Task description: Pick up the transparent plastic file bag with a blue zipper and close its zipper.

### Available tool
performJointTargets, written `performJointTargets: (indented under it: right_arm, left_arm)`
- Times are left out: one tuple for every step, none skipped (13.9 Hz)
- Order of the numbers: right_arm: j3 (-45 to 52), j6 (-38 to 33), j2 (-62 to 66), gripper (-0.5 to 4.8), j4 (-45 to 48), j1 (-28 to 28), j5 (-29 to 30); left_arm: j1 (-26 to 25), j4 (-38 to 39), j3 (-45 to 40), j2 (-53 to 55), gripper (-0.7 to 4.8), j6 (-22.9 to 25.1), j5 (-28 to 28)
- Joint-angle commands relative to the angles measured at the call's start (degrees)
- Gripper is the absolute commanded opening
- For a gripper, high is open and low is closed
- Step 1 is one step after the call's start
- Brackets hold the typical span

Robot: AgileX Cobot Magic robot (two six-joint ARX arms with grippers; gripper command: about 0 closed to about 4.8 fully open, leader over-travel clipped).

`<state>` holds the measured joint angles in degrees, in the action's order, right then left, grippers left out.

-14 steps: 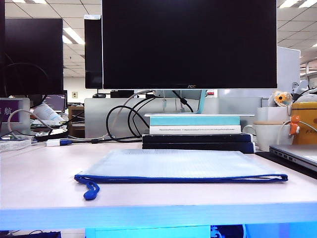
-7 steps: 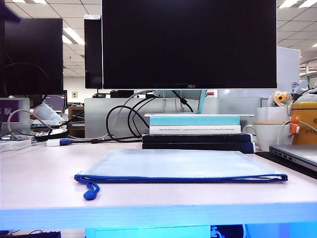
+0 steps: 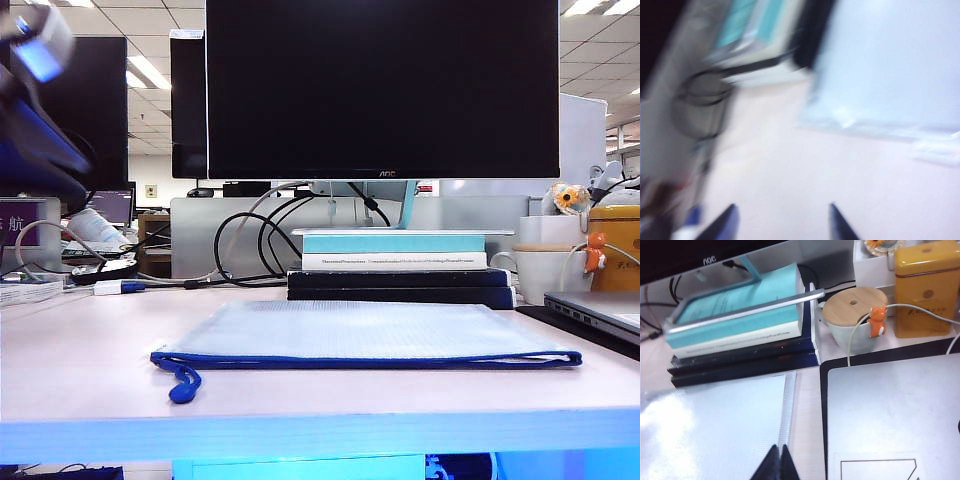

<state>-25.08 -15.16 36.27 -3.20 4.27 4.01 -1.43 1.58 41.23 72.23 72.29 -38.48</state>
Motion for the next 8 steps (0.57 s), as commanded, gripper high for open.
performJointTargets:
  right_arm:
    - [-0.2, 2.16, 1.86, -0.01, 1.75, 0.04, 1.51]
    - [-0.2, 2.14, 2.6, -0.01, 1.73, 0.04, 2.16]
    - [-0.2, 2.14, 3.06, -0.01, 1.73, 0.04, 2.56]
    - [-0.17, 2.12, 3.48, -0.01, 1.64, 0.04, 3.1]
    - [-0.17, 2.08, 3.74, -0.01, 1.44, 0.04, 3.82]
    - [-0.13, 2.1, 3.67, -0.01, 1.16, 0.04, 3.89]
    - [-0.13, 2.08, 3.67, -0.01, 0.9, 0.04, 3.85]
    - [-0.13, 2.1, 3.65, -0.01, 0.5, 0.04, 3.85]
  left_arm:
    - [2.43, -0.39, 0.11, 4.83, 3.14, 5.9, 0.15]
    - [3.78, -0.35, 0.11, 7.08, 3.5, 9.62, 2.05]
    - [4.79, -0.17, 0.11, 8.31, 3.54, 11.96, 5.03]
    - [6.08, 0.42, 0.11, 9.77, 3.54, 16.48, 9.57]
    - [7.34, 1.66, 0.09, 12.0, 3.53, 26.93, 12.63]
    - [7.69, 2.23, 0.09, 13.18, 3.49, 31.23, 12.37]
    - [7.67, 2.21, 0.09, 13.18, 3.49, 31.21, 12.24]
    - [7.67, 2.27, 0.09, 13.18, 3.49, 31.21, 10.93]
